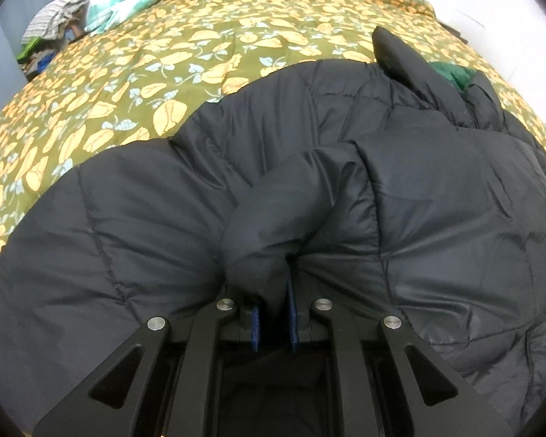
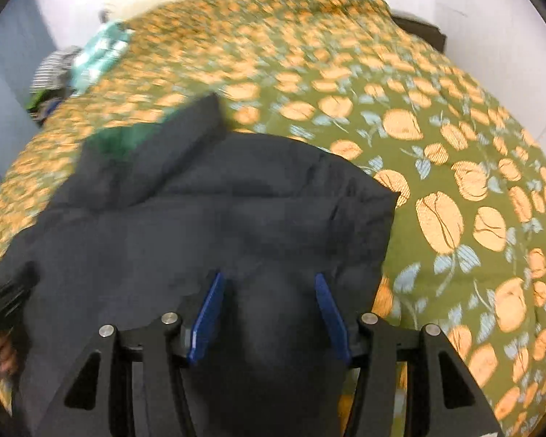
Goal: Fold large clothes
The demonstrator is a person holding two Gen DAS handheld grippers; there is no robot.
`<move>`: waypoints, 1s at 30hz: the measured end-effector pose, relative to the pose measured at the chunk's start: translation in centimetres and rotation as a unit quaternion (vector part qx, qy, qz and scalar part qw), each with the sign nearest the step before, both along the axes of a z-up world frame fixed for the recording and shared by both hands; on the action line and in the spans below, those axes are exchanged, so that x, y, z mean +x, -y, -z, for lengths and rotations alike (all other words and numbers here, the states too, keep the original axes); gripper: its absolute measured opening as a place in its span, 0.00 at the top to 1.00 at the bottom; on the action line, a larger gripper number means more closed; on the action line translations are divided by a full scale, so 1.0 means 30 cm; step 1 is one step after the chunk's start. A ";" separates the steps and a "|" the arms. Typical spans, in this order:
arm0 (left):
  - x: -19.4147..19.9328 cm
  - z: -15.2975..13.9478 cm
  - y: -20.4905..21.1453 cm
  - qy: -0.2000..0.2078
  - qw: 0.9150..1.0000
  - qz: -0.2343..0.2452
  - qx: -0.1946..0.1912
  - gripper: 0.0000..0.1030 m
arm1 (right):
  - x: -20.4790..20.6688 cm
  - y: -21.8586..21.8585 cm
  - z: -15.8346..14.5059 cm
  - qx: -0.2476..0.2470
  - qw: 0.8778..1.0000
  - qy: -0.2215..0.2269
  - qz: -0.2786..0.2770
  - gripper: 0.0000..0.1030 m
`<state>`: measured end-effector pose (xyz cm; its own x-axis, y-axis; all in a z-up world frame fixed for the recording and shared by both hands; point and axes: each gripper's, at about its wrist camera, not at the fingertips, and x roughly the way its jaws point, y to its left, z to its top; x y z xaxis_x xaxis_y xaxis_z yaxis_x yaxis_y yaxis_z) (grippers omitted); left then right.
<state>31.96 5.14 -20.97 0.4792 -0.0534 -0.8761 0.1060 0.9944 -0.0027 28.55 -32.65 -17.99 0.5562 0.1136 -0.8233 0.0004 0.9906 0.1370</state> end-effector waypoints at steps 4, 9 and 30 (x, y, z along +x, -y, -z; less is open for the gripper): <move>-0.006 0.000 0.001 0.004 1.000 -0.002 0.001 0.90 | -0.107 -0.074 0.045 -0.008 0.999 -0.022 -0.039 0.48; -0.043 -0.043 0.002 0.007 1.000 -0.002 0.019 0.71 | -0.146 -0.115 0.119 -0.029 0.999 -0.043 -0.014 0.46; -0.618 -0.198 -0.376 0.026 0.987 -0.130 -0.090 0.16 | -0.722 -0.410 -0.155 0.003 0.994 0.065 -0.091 0.19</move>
<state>13.42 16.42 -15.03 0.5417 -0.0760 -0.8371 -0.1478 0.9718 -0.1838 6.88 -20.34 -13.36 0.6271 0.2264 -0.7453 -0.1971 0.9718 0.1293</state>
